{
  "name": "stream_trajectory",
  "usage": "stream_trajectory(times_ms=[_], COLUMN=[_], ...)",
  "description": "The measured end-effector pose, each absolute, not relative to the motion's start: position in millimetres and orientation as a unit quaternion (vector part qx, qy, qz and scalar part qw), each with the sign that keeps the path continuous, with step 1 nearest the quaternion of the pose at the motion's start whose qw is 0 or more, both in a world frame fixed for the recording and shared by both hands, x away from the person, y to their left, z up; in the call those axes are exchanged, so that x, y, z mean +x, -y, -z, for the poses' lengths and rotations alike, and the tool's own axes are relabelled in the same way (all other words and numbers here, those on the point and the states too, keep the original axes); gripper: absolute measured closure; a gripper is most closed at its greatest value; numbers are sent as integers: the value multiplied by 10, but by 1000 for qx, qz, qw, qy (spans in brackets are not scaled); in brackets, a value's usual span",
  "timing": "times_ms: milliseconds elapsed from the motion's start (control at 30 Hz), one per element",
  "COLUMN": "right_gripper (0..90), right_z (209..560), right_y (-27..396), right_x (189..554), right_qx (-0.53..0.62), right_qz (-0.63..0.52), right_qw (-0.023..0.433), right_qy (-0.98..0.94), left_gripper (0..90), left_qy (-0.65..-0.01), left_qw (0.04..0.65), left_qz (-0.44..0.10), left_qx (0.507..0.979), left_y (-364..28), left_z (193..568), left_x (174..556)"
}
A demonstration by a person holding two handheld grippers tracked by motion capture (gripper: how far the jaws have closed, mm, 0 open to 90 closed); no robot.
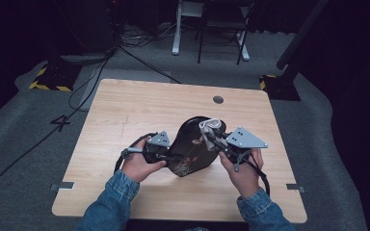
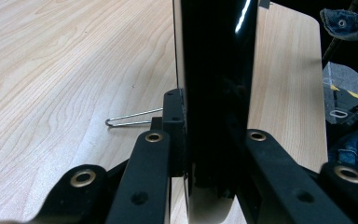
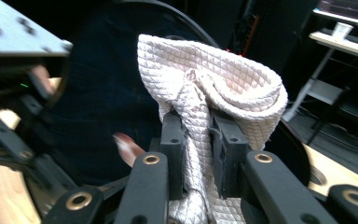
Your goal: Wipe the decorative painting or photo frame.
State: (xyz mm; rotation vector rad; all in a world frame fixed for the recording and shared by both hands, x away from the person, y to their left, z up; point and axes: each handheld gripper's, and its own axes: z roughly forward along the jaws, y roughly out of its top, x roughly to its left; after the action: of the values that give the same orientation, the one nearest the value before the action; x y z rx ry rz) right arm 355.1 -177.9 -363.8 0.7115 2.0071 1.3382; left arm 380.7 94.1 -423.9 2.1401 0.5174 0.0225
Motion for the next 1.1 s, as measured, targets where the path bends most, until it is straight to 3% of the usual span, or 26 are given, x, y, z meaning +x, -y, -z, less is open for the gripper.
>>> stream_trajectory(times_ms=[500, 1100], right_gripper=[766, 762], right_z=[3713, 3721], right_y=[2059, 1469], right_x=[3635, 3425], right_qx=[320, 235], right_qz=[-490, -504], right_qw=[311, 275], right_qy=[-749, -784], left_gripper=[799, 799], left_qy=[-208, -215], left_qw=[451, 447], left_qz=[-10, -11], left_qx=[868, 868], left_y=[-937, -912], left_z=[4236, 4230], left_x=[3805, 3805])
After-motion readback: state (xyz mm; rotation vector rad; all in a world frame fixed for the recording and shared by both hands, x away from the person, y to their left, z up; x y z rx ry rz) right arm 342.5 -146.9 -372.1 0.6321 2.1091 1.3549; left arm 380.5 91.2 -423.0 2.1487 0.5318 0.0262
